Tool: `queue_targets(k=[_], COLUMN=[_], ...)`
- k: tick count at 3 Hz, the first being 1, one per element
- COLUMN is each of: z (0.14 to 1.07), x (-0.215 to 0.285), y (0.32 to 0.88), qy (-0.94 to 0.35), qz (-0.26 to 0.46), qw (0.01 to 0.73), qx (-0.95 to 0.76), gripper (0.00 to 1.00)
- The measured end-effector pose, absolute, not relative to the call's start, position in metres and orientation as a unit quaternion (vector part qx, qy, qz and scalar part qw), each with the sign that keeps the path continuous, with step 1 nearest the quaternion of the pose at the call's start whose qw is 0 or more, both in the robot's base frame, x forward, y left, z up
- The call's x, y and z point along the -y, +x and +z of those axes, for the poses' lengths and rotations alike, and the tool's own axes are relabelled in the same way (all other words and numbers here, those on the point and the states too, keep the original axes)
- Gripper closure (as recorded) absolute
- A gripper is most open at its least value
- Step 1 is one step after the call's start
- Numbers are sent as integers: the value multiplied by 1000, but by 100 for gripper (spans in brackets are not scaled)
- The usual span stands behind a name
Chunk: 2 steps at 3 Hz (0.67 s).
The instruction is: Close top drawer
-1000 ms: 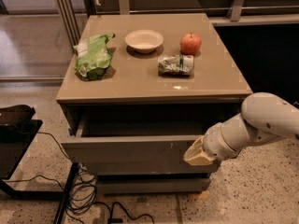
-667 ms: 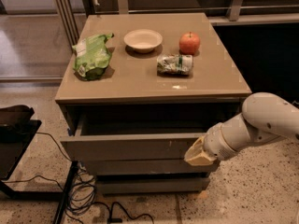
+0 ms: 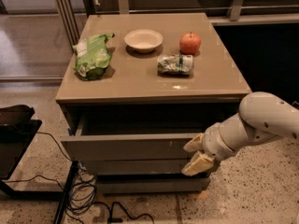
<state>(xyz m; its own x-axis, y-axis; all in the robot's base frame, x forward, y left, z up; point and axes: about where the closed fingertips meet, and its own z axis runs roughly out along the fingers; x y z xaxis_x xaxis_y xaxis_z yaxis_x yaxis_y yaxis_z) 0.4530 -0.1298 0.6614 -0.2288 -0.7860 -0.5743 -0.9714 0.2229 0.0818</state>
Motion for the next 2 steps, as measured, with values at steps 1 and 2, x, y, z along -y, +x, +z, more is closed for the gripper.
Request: queue_targets(k=[1,2], z=[661,661], x=[130,130], y=[453,453], qy=[-584,-584], qz=[219,219], qw=[212,212], qx=[-753,-753], gripper=[0,0])
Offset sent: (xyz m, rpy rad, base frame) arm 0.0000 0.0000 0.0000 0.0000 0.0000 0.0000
